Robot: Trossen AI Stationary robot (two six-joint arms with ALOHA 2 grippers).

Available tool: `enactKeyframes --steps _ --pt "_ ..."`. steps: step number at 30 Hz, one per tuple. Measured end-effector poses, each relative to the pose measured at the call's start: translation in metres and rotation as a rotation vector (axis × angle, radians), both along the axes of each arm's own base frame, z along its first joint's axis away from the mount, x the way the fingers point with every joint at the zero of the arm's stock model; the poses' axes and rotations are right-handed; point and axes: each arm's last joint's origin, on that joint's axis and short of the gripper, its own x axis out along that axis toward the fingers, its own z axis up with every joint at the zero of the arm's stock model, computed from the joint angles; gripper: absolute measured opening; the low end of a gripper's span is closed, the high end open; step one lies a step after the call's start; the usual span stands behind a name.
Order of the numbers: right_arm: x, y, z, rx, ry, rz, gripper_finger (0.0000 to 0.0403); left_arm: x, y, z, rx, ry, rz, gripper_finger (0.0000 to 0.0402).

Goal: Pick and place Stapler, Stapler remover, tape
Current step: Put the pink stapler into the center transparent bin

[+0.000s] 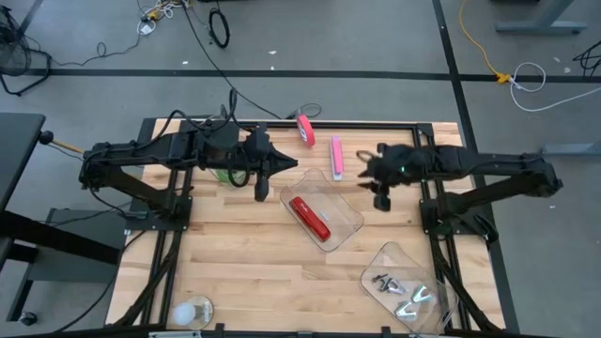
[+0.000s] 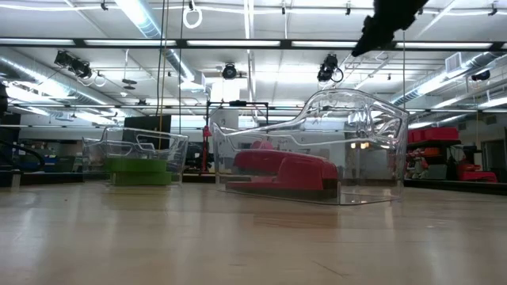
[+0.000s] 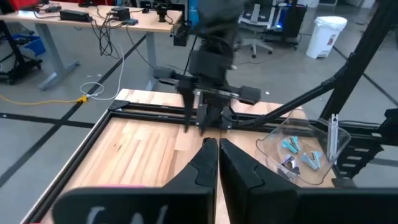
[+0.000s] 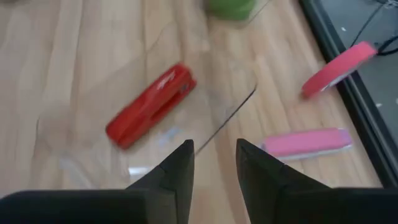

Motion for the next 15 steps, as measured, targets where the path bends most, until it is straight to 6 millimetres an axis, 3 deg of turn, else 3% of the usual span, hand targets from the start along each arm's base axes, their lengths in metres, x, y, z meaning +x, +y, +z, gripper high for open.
enactKeyframes --steps 8,15 --pt "0.01 -0.04 0.006 0.135 -0.16 -0.241 0.0132 0.0 0.0 0.0 -0.019 -0.002 0.016 0.0021" --pt "0.022 -0.073 -0.013 0.274 -0.123 -0.432 0.0191 0.0 0.002 0.0 -0.003 -0.003 0.077 0.0021"
